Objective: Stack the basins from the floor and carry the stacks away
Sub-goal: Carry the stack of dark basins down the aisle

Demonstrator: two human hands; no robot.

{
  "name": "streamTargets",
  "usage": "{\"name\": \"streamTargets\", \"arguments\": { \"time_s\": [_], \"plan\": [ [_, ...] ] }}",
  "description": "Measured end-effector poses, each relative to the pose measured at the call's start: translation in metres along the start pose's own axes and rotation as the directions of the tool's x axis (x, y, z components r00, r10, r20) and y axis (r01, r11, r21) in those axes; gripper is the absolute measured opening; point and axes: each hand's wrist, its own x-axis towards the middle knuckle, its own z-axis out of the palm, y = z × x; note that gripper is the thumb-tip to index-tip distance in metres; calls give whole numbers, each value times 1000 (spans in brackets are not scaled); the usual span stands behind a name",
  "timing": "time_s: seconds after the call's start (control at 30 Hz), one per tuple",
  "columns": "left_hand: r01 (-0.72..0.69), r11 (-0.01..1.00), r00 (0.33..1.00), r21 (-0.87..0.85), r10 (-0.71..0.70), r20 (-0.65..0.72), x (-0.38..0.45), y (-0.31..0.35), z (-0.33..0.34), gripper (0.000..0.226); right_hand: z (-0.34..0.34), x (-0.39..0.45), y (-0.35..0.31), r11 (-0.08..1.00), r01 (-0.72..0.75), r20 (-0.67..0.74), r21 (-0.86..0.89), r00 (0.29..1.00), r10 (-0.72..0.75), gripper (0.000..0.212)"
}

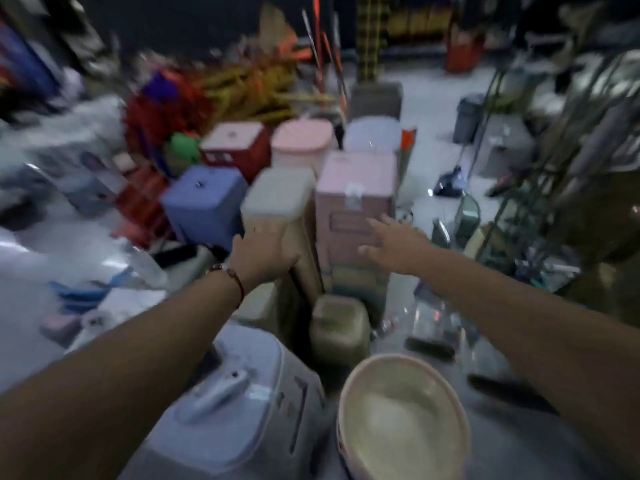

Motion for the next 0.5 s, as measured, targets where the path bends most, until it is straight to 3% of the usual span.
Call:
{"name": "streamTargets", "arguments": {
  "time_s": [0.2,0.5],
  "plan": [
    [107,991,946,84,-76,-314,-41,-34,-151,90,-131,-13,-100,942,325,-211,-77,918,-335,74],
    [450,890,817,66,-381,-432,-177,-63,-209,86,-181,-74,-200,770,637,-135,-27,761,-634,69]
  ]
}}
